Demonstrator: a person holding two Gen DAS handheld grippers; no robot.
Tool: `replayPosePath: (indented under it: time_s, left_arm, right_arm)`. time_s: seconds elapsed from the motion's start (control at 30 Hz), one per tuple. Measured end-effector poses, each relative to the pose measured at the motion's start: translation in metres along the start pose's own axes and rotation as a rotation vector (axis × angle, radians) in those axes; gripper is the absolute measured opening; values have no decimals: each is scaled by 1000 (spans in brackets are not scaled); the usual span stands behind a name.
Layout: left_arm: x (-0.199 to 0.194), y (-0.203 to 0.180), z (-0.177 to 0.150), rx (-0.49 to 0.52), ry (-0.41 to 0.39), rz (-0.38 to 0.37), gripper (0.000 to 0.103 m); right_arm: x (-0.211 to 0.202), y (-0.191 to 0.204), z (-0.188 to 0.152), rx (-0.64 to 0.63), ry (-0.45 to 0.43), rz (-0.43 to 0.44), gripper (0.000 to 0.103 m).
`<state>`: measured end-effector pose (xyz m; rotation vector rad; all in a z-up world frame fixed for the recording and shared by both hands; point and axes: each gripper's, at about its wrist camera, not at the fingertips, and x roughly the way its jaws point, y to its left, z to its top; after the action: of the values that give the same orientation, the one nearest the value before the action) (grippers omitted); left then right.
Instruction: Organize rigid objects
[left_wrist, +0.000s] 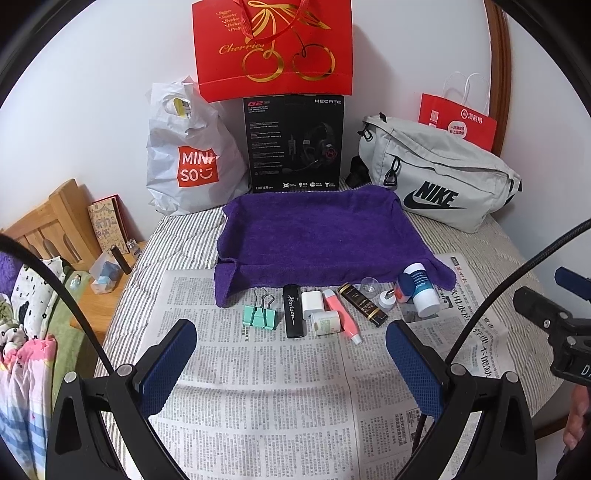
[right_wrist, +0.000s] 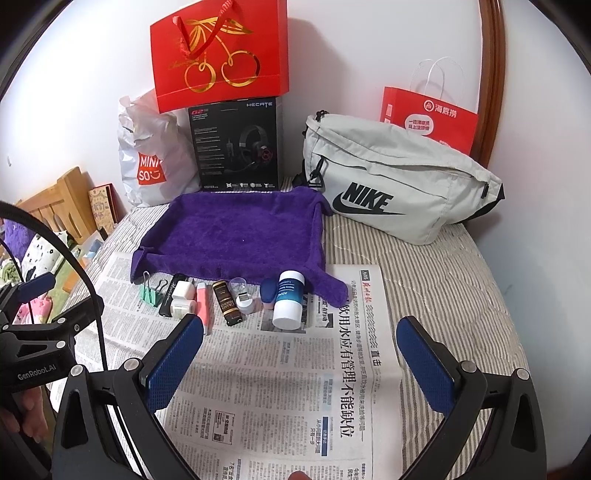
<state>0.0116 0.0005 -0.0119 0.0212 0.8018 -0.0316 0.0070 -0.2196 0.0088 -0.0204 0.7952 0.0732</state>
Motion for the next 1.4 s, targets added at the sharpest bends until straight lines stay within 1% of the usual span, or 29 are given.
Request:
replayPosePath:
  time_s: [0.07, 0.1, 0.17, 0.23, 0.3, 0.33, 0.4, 0.47, 0.57, 0.63, 0.73, 0.8, 0.93, 1.07, 1.13, 1.23, 1.27, 1.3, 1.33, 1.4]
  left_arm:
    - [4, 0, 0, 24, -23, 30, 103]
    - [7, 1, -1, 23, -4, 30, 103]
    - [15, 5, -1, 23, 10, 35, 103]
    - [30, 12, -1, 1, 27, 10, 103]
    - [42, 17, -1, -29, 20, -10, 103]
    - [53, 20, -2, -35, 33, -8, 103]
    - [67, 24, -3, -47, 32, -22, 103]
    - [82, 28, -7, -49, 59, -18, 103]
    - [107, 32, -11, -56, 93, -41, 103]
    - [123, 37, -11, -44, 101, -24, 102]
    - [149, 44, -13, -48, 146, -43, 93]
    - [163, 49, -13, -51, 157, -60, 87]
    - [178, 53, -17, -25, 169, -87, 84]
    - [178, 50, -20, 14, 129, -118, 84]
    - [176, 48, -23, 29, 108, -125, 80]
    - [172, 52, -25, 60, 110, -121, 66]
    - [171, 55, -25, 77, 117, -110, 55]
    - [168, 53, -25, 84, 109, -116, 43]
    - [167, 55, -25, 97, 109, -115, 39]
    - [166, 56, -26, 111, 114, -101, 39]
  right_arm:
    - [5, -1, 1, 5, 2, 8, 103]
    - [9, -1, 1, 6, 6, 12, 103]
    - [19, -2, 1, 9, 26, 15, 103]
    - [28, -4, 1, 19, 35, 26, 103]
    - [35, -4, 0, 29, 45, 35, 102]
    - [41, -5, 0, 34, 51, 43, 102]
    - [48, -6, -2, 35, 64, 44, 102]
    - [58, -7, -3, 29, 77, 34, 102]
    - [73, -9, -7, 23, 101, 24, 101]
    - [81, -10, -9, 21, 114, 30, 101]
    - [92, -11, -11, 15, 132, 26, 101]
    - [99, -12, -13, 16, 146, 22, 101]
    - [115, -14, -15, 22, 167, 29, 101]
    - [129, -18, -18, 34, 192, 28, 101]
    - [133, -21, -18, 43, 195, 29, 100]
    - [139, -27, -19, 71, 198, 40, 95]
    - [142, -29, -19, 83, 204, 43, 92]
    - [144, -30, -19, 92, 210, 46, 89]
    - [146, -31, -19, 99, 215, 48, 88]
    - [149, -32, -19, 103, 220, 50, 83]
